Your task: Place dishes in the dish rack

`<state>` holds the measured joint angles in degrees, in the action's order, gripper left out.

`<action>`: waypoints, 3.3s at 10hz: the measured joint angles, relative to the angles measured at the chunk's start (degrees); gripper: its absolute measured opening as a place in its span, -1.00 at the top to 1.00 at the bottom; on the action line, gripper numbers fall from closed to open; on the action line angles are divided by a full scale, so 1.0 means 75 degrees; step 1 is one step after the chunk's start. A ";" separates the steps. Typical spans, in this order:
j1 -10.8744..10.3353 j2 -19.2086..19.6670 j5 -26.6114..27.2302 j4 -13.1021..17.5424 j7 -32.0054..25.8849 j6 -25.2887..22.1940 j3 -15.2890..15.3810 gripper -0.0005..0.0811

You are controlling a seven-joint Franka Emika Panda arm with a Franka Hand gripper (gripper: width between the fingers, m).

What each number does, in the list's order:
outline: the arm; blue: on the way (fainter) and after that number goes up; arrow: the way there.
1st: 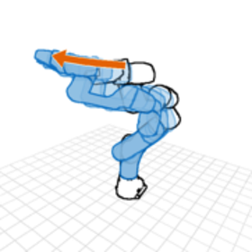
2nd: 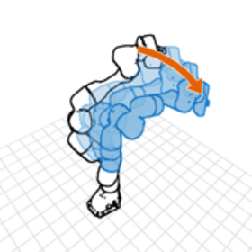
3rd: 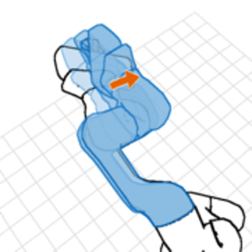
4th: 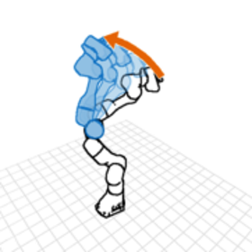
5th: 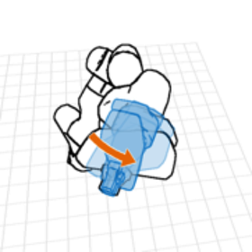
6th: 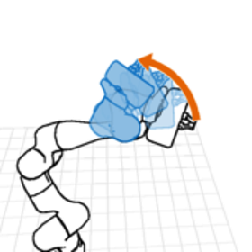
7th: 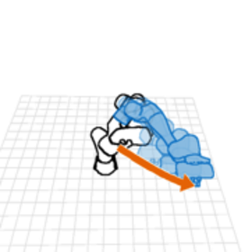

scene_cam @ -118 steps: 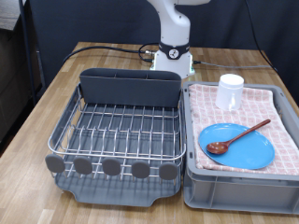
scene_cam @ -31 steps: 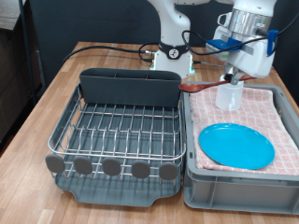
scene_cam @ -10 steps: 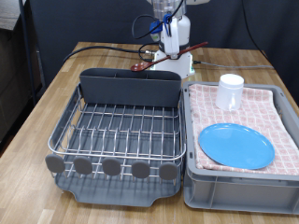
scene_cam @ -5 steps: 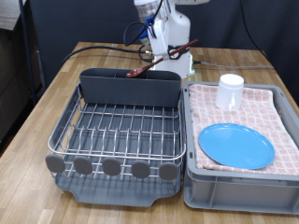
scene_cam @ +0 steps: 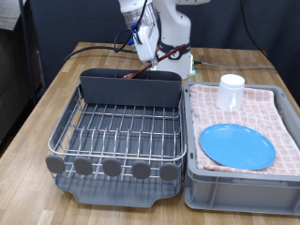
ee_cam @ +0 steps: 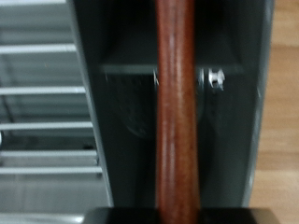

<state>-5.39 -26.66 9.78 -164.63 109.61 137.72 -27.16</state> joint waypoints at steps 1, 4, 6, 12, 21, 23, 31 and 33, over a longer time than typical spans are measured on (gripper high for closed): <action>0.0075 0.0119 -0.0139 0.0002 0.0032 0.0180 0.0039 0.75; 0.0607 0.0212 -0.1214 0.0009 0.0811 0.0519 0.0646 0.43; 0.1094 0.0194 -0.2183 0.0022 0.1867 0.0586 0.1459 -0.38; 0.1300 -0.0526 -0.3316 0.0533 0.3906 -0.0508 0.3594 -0.97; -0.0248 -0.0218 -0.3032 0.1526 0.1282 -0.0666 0.3780 -0.98; -0.0342 0.0102 -0.2991 0.1793 0.1118 -0.0664 0.3783 -0.98; -0.0513 0.2284 -0.2937 0.3852 0.1033 -0.0949 0.4235 -0.98; -0.0542 0.2600 -0.2904 0.4177 0.1033 -0.0841 0.4334 -0.98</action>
<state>-9.45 -7.17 -12.00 -133.30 117.36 131.41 5.35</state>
